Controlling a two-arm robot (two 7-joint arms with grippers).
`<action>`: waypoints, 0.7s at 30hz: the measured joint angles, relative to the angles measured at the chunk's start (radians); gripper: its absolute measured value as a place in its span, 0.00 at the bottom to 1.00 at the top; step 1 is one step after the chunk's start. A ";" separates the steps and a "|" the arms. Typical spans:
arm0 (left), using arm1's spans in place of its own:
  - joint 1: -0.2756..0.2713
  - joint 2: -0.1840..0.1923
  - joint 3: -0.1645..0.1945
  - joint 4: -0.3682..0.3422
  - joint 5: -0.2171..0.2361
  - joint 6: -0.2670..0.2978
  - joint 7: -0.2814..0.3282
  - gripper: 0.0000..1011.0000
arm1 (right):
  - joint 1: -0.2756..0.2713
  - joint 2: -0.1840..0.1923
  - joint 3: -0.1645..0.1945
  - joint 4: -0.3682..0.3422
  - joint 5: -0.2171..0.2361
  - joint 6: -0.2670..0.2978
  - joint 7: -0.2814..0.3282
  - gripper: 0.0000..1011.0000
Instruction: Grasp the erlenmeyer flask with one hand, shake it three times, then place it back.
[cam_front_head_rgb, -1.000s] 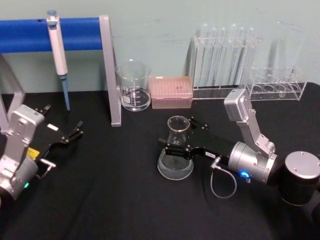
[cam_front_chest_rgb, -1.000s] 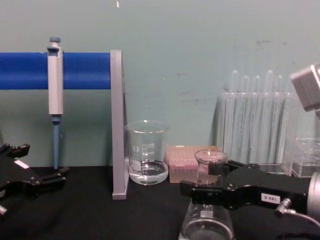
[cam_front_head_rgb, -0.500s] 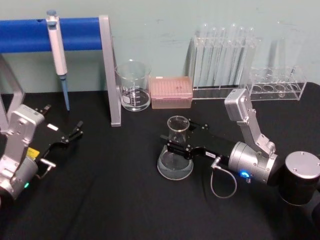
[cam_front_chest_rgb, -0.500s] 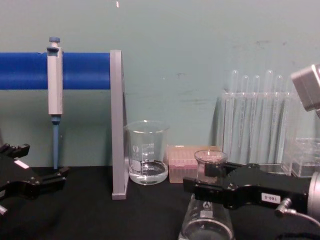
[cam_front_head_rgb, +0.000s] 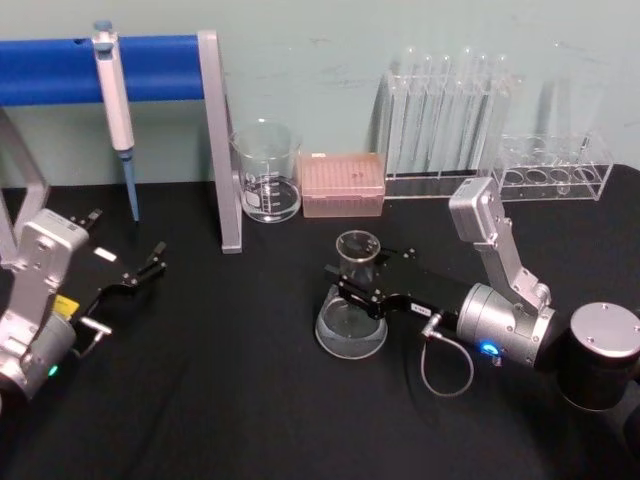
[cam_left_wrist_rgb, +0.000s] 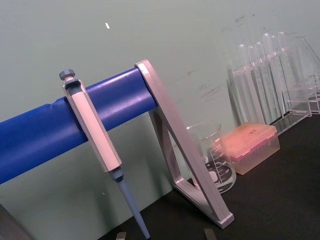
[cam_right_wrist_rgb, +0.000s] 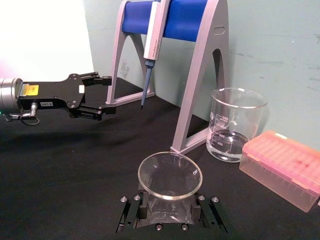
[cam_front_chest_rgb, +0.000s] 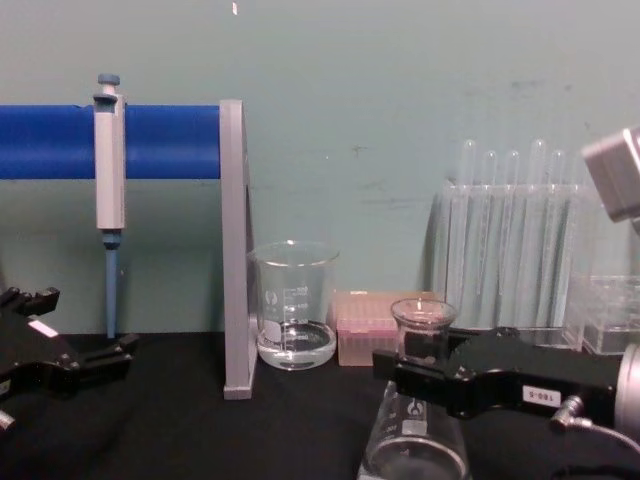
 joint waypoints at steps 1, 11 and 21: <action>0.000 0.000 0.000 0.000 0.000 0.000 0.000 0.99 | 0.000 0.000 0.000 0.000 0.000 0.000 0.000 0.45; 0.000 0.000 0.000 0.000 0.000 0.000 0.000 0.99 | -0.015 -0.004 0.034 -0.039 0.005 0.024 -0.049 0.45; 0.000 0.000 0.000 0.000 0.000 0.000 0.000 0.99 | -0.034 0.012 0.076 -0.148 0.016 0.084 -0.105 0.45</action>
